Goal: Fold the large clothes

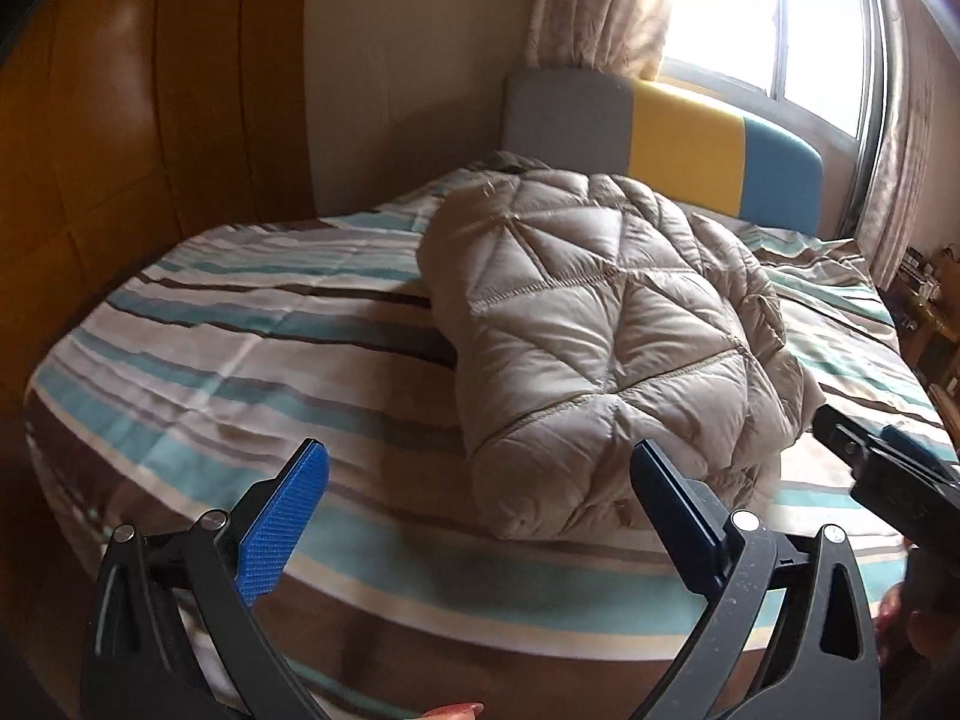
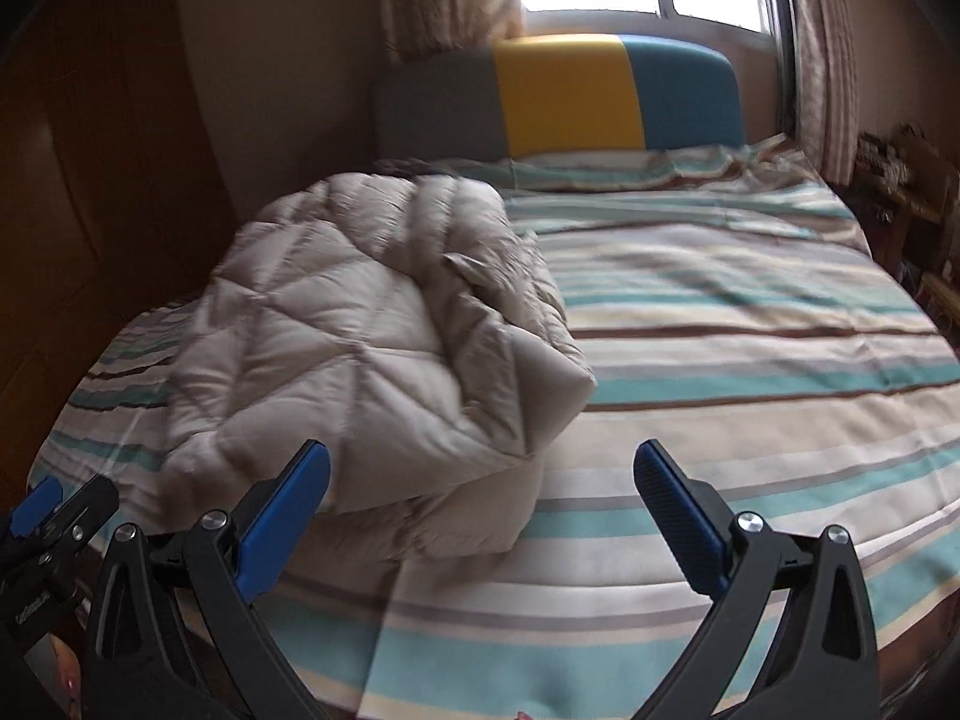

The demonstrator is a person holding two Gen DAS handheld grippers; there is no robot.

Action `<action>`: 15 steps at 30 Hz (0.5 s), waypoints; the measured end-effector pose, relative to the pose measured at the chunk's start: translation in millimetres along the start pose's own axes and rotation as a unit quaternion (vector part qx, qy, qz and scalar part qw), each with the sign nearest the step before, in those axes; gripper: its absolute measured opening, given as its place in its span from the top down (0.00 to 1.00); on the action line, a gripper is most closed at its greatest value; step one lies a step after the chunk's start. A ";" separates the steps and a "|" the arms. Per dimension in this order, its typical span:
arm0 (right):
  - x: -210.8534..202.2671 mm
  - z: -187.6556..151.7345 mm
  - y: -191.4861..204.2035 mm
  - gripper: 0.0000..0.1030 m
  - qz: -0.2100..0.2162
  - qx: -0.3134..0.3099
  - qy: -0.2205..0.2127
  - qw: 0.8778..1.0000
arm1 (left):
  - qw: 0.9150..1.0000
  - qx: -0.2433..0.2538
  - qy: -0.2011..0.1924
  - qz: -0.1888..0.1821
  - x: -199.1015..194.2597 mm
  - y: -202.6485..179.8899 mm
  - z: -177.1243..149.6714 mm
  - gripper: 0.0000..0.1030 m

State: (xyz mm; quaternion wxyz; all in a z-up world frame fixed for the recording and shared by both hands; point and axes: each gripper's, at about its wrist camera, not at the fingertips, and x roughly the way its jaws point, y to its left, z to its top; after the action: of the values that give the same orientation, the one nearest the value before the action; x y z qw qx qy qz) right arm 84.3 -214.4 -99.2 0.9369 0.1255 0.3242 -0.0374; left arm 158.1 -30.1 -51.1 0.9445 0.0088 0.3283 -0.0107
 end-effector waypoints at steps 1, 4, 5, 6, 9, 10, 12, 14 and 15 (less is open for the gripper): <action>-9.9 -1.8 6.6 0.02 0.002 -0.006 -0.007 1.000 | 1.000 0.002 -0.004 0.006 -3.5 1.9 0.1 0.03; -30.3 -6.6 18.8 0.02 0.006 -0.023 -0.022 0.999 | 1.000 0.002 -0.019 0.011 -19.4 6.6 -0.5 0.03; -40.2 -7.3 25.8 0.02 0.009 -0.036 -0.031 0.999 | 1.000 -0.001 -0.025 0.009 -26.2 8.6 -0.9 0.03; -46.2 -8.3 29.1 0.02 0.008 -0.043 -0.036 0.998 | 1.000 -0.003 -0.028 0.008 -30.5 9.6 -1.2 0.03; -61.2 -10.0 33.5 0.02 0.005 -0.055 -0.053 0.997 | 0.999 -0.007 -0.035 0.005 -43.0 12.2 -2.5 0.03; -66.1 -10.9 35.0 0.02 0.002 -0.060 -0.058 0.997 | 0.999 -0.006 -0.037 0.006 -46.2 12.6 -3.1 0.03; -72.8 -12.6 36.6 0.02 0.000 -0.067 -0.067 0.996 | 0.999 -0.005 -0.040 0.003 -52.3 13.5 -4.4 0.03; -77.0 -13.6 37.6 0.02 -0.001 -0.069 -0.071 0.995 | 0.999 -0.003 -0.044 0.002 -57.4 12.4 -4.9 0.03; -78.3 -13.6 37.9 0.02 0.000 -0.070 -0.073 0.995 | 0.999 -0.002 -0.045 0.001 -57.8 12.6 -4.4 0.03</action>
State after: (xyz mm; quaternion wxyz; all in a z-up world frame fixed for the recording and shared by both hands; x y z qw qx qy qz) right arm 20.3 -175.2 -53.2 0.9645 0.0570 0.2570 -0.0233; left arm 110.3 -16.6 -18.5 0.9583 0.0070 0.2855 -0.0096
